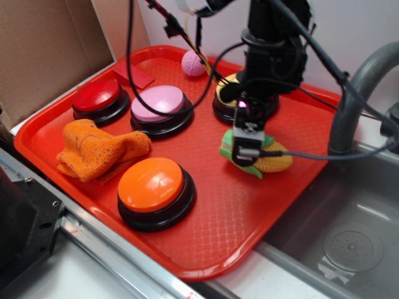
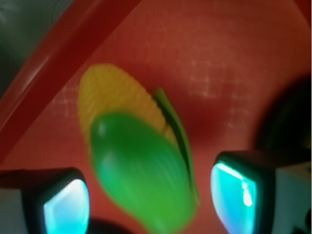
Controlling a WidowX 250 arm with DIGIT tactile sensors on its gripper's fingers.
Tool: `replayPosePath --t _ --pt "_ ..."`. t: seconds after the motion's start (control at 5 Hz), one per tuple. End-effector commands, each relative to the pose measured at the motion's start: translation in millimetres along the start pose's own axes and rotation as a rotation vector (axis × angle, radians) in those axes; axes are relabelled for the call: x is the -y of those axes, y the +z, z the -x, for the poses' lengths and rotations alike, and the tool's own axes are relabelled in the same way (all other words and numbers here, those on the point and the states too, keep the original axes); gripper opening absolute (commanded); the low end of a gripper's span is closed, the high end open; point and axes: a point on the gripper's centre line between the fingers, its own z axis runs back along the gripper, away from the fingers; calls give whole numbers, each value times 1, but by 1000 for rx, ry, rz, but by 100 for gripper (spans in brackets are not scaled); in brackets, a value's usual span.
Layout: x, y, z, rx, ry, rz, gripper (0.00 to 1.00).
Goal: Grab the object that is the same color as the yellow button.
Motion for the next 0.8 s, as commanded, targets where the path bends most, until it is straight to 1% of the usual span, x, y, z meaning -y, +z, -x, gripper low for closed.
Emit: replayPosePath --t 0.0,0.2,0.4,0.6 --pt "1 -22 13 -25 -10 53 0" --pt "0 -18 15 -27 13 49 0" --pt "-2 7 21 11 87 -2 0" --pt "-2 54 34 152 336 -59 0"
